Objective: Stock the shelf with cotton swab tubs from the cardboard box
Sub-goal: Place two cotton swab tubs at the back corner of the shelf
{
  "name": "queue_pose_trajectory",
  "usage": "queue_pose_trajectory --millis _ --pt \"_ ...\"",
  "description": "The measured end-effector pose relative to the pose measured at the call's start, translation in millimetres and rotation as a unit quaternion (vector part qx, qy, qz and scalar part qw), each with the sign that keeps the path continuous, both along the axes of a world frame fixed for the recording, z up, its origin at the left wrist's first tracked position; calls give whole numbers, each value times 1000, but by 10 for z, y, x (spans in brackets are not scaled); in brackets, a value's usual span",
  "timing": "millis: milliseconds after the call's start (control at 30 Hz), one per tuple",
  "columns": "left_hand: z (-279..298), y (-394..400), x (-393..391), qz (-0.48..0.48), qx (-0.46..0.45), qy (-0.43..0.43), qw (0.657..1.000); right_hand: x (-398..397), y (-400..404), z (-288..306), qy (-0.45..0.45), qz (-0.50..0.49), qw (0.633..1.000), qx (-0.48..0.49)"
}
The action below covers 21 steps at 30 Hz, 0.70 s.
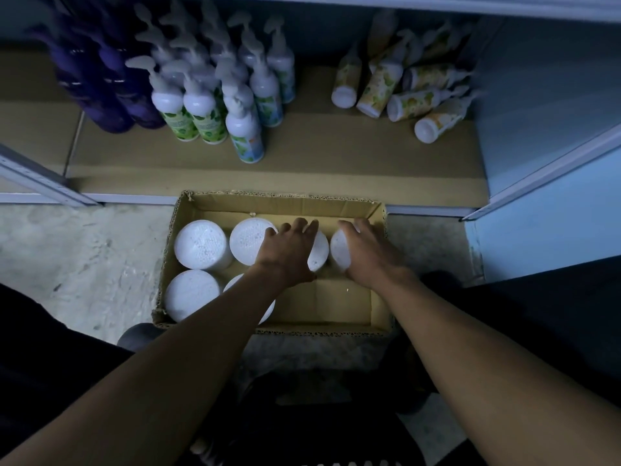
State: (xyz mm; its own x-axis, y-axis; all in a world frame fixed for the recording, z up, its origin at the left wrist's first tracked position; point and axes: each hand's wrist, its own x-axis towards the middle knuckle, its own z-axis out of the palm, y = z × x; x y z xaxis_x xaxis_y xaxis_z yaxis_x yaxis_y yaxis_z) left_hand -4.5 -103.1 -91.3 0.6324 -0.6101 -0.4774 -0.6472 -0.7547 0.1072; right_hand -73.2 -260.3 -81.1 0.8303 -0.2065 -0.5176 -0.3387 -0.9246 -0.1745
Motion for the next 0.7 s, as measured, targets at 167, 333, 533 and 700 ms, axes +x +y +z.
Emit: queue_pose_trajectory --millis 167,333,533,700 --pt "179 0 46 23 -32 31 999 31 52 155 -7 -2 1000 -20" --pt "481 17 83 38 -70 38 996 35 52 490 -16 -23 1000 3" --pt "975 59 54 47 -90 23 995 64 34 1013 -26 12 1000 -6" --pt "1502 128 71 26 -112 -19 993 90 7 1500 -35 43 998 1"
